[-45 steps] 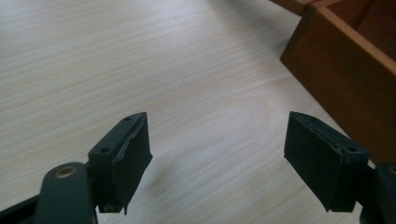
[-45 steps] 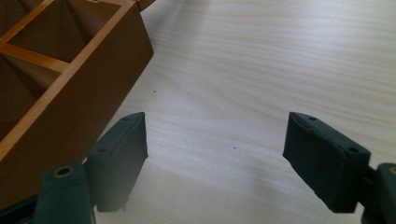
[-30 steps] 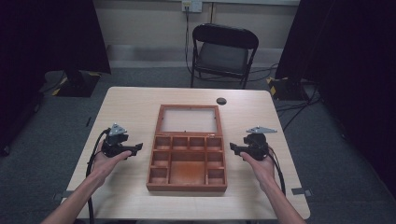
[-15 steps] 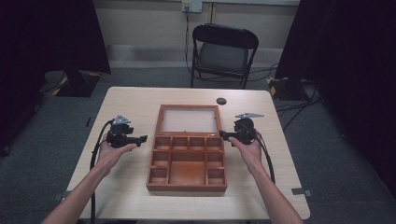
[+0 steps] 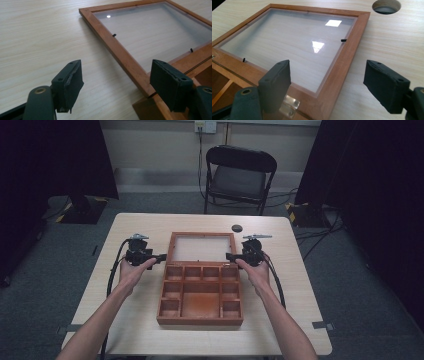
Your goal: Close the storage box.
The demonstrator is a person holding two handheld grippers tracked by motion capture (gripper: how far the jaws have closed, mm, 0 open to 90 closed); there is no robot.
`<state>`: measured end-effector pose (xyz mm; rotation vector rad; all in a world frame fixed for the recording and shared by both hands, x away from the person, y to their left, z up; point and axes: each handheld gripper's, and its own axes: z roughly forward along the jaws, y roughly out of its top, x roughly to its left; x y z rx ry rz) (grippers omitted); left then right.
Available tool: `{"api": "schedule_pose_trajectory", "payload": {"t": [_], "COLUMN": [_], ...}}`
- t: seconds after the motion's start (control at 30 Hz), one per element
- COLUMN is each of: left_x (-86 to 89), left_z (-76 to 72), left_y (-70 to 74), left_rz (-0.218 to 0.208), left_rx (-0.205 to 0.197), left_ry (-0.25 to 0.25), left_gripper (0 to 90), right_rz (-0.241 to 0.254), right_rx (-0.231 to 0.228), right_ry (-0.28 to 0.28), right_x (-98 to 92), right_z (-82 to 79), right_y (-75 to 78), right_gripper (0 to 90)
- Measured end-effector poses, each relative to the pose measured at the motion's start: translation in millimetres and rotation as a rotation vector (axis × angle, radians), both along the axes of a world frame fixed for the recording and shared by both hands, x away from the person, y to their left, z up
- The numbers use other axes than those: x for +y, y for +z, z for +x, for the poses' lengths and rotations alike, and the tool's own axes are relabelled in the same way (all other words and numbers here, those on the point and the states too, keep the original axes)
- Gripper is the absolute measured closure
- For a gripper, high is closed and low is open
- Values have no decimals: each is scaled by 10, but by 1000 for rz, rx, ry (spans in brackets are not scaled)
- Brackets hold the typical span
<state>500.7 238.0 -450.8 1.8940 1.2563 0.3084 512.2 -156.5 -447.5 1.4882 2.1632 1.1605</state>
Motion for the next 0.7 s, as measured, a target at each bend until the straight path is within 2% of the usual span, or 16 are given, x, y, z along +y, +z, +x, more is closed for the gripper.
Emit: {"api": "schedule_pose_trajectory", "payload": {"t": [0.13, 0.2, 0.27, 0.4, 0.5, 0.57, 0.6, 0.7], "left_x": [-88, -98, -110, -160, -219, -235, -245, -250], "left_z": [42, 60, 68, 86, 68, 75, 79, 89], "left_y": [11, 14, 3, -49, -64, -79, -92, -127], "left_rz": [34, 8, 8, 0, -3, -4, -7, -16], "left_rx": [2, 26, 23, 50, 56, 72, 75, 78], "left_ry": [-2, -13, -8, -13, -19, -30, -27, -29], "left_gripper": [258, 257, 255, 252, 253, 253, 253, 240], "right_rz": [-3, 0, 1, -3, 36, 50, 62, 77], "right_rx": [25, 33, 35, 59, 77, 85, 102, 116], "right_ry": [1, 1, -3, -8, -14, -13, -23, -31], "right_x": [77, 99, 111, 136, 151, 158, 166, 170], "right_z": [51, 64, 76, 114, 132, 153, 158, 177], "right_y": [-76, -108, -133, -193, -224, -247, -253, -275], "right_gripper": [214, 203, 200, 182, 170, 145, 130, 117]}}
